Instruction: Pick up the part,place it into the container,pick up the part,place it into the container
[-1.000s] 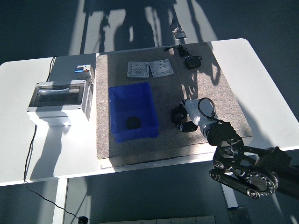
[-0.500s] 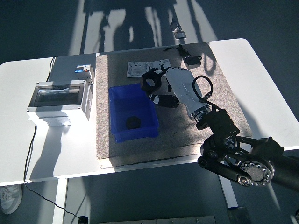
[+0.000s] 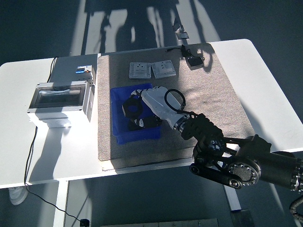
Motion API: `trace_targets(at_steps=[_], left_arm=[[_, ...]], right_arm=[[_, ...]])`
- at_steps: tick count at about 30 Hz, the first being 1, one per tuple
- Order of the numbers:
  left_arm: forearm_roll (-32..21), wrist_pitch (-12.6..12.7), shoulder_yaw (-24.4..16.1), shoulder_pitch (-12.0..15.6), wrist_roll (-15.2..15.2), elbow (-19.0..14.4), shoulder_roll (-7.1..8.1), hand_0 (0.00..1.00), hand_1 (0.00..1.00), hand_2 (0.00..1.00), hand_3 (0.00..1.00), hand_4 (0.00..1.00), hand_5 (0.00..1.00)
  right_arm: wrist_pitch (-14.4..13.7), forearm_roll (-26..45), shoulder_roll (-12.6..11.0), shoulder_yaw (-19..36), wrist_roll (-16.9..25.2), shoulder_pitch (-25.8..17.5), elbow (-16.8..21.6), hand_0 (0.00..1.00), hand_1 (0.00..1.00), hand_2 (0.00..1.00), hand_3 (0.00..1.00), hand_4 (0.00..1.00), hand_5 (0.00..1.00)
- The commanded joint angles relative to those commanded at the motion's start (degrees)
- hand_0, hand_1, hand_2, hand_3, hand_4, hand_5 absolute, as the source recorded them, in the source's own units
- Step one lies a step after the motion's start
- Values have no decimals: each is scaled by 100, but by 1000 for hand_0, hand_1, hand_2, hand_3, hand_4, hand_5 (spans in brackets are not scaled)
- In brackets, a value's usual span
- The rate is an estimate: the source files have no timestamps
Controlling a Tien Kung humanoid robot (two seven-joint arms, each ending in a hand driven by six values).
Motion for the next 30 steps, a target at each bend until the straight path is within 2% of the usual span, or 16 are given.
trace_targets(at_steps=[2, 3, 8, 9, 14, 15, 19, 24, 26, 27, 30], left_arm=[[15, -22, -32, -5, 4, 16, 2, 589, 655, 746, 912, 998, 998], [19, -30, -46, -6, 6, 21, 2, 589, 657, 746, 913, 998, 998], [22, -52, -132, -5, 19, 36, -13, 589, 657, 746, 913, 998, 998], [12, -54, -140, -3, 23, 38, -17, 611, 700, 759, 915, 998, 998], [-76, -55, -136, -6, 15, 48, -28, 611, 700, 759, 915, 998, 998], [-90, -57, -135, -4, 13, 48, -28, 612, 710, 784, 916, 998, 998], [-135, -52, -128, 0, 6, 49, -27, 612, 710, 784, 916, 998, 998], [-432, 39, 52, 16, -29, -34, 6, 608, 705, 780, 917, 998, 998], [-498, 85, 74, 28, -43, -78, 18, 608, 705, 780, 917, 998, 998], [-492, 100, 59, 32, -48, -92, 20, 598, 703, 780, 927, 998, 998], [-480, 149, -46, 72, -66, -144, -5, 598, 703, 780, 927, 998, 998]], right_arm=[[73, 42, 5, 25, 21, -21, -35, 664, 367, 576, 667, 334, 43], [106, 43, 6, 38, 21, -29, -42, 731, 653, 726, 750, 771, 366], [374, -99, -5, 120, -67, -79, -15, 731, 653, 726, 750, 771, 366], [401, -128, -13, 143, -81, -96, 0, 850, 802, 830, 864, 921, 451], [400, -144, -85, 247, -86, -160, 59, 850, 802, 830, 864, 921, 451], [390, -142, -98, 264, -82, -172, 68, 888, 830, 843, 876, 964, 471], [281, -151, -137, 387, -32, -243, 133, 888, 830, 843, 876, 964, 471], [-187, 47, -281, 822, 194, -491, 477, 900, 832, 844, 873, 979, 489], [-444, 294, -437, 1131, 407, -737, 733, 900, 832, 844, 873, 979, 489], [-550, 411, -518, 1284, 518, -854, 841, 894, 816, 836, 889, 967, 525], [-833, 842, -858, 1825, 931, -1301, 1210, 894, 816, 836, 889, 967, 525]])
